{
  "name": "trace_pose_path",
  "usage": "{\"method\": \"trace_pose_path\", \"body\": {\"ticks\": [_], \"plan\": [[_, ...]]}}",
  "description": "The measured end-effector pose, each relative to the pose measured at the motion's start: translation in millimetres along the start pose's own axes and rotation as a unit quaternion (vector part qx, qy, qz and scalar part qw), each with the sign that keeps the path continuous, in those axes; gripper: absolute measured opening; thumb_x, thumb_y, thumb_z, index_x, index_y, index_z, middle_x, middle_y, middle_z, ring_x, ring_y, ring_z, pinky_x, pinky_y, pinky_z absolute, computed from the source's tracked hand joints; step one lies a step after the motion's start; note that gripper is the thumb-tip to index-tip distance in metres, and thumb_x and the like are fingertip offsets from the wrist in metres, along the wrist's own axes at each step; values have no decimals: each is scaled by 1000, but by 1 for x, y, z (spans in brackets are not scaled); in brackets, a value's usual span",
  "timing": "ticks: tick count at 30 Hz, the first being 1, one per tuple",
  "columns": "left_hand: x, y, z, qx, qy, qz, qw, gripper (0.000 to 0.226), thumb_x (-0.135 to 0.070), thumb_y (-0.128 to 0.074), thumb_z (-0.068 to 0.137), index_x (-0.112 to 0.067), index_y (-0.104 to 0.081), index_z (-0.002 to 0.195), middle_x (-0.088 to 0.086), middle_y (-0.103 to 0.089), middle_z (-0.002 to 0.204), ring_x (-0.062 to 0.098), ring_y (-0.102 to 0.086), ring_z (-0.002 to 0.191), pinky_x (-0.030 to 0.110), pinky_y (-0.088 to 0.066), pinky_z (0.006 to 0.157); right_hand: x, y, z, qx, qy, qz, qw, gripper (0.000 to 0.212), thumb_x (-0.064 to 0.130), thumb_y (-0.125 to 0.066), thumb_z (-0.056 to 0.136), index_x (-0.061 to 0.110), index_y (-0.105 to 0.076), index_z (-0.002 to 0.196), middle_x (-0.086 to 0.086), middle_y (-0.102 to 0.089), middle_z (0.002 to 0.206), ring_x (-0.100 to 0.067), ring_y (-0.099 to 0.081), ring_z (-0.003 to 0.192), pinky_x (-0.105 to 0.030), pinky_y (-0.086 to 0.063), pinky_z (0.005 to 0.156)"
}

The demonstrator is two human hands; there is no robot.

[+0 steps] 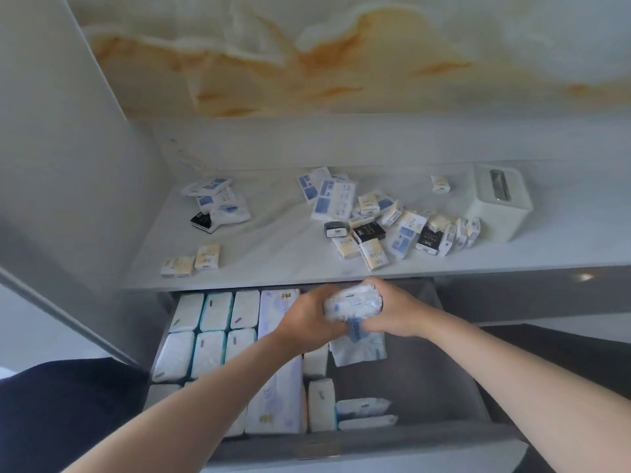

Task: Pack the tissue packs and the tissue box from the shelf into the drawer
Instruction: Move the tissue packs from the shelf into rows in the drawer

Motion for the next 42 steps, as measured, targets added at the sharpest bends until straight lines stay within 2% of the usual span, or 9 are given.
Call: {"method": "trace_pose_path", "body": {"ticks": [5,9,11,19,23,29,33,36,42], "plan": [[12,-43,1,46,-12,45,998,41,-23,-74,72,-26,-58,109,-8,-63,93,11,-60,80,22,-47,66,-28,-10,-2,40,-10,-76,996,76,22,-76,69,43,-42,134,8,-57,108,-14,-64,86,-24,-53,66],[30,-66,2,89,-22,104,990,49,-26,-77,74,-23,-55,118,-4,-62,108,12,-57,90,21,-43,75,-38,-34,4,45,15,-196,979,23,18,-68,74,28,-61,93,11,-65,90,-13,-62,83,-17,-44,60],[40,-78,-1,132,-27,143,981,54,-29,-78,74,-23,-51,121,-3,-62,112,13,-57,92,23,-45,77,-47,-51,8,55,25,-201,978,23,16,-67,74,30,-54,86,12,-56,93,-12,-58,84,-15,-41,63],[61,-110,-13,194,-146,372,896,50,-49,-45,88,-23,-55,130,0,-49,136,20,-36,131,38,-23,111,-93,-113,10,150,-12,-209,966,39,29,-74,78,34,-40,97,1,-60,107,-22,-59,96,-32,-45,75],[70,-110,-15,208,-143,479,841,49,-43,-28,100,-12,-59,122,10,-57,125,27,-44,121,42,-31,105,-101,-110,11,177,-74,-167,967,46,46,-73,68,40,-46,105,5,-50,114,-18,-54,102,-35,-49,86],[66,-107,-14,199,-103,423,878,46,-45,-25,100,-16,-56,120,6,-60,119,25,-50,115,40,-39,99,-100,-125,3,227,-133,-100,960,57,43,-64,84,27,-50,137,0,-51,136,-21,-52,121,-35,-47,96],[56,-117,-15,194,-139,363,901,39,-42,-32,99,-27,-55,126,-1,-66,110,19,-56,104,34,-33,103,-106,-123,9,201,-151,-80,965,37,41,-50,83,24,-61,113,-1,-61,119,-20,-55,110,-37,-45,98],[75,-128,-19,267,-94,377,882,42,-43,-38,98,-27,-52,134,2,-66,120,19,-56,117,38,-16,117,-110,-123,9,185,-154,-103,965,21,19,-33,99,21,-46,82,0,-49,91,-16,-45,87,-30,-38,79],[78,-127,-20,290,-43,301,908,37,-39,-48,98,-20,-47,130,8,-64,120,27,-49,123,39,-35,106,-114,-125,9,218,-145,-171,950,27,9,-34,98,11,-59,87,-14,-58,116,-22,-47,94,-31,-37,82]]}}
Point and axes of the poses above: each hand's wrist, its own z-axis towards the middle knuckle, its own y-axis out of the back of the hand, x = y × z, the point moved 10 cm from there along z, towards the middle knuckle
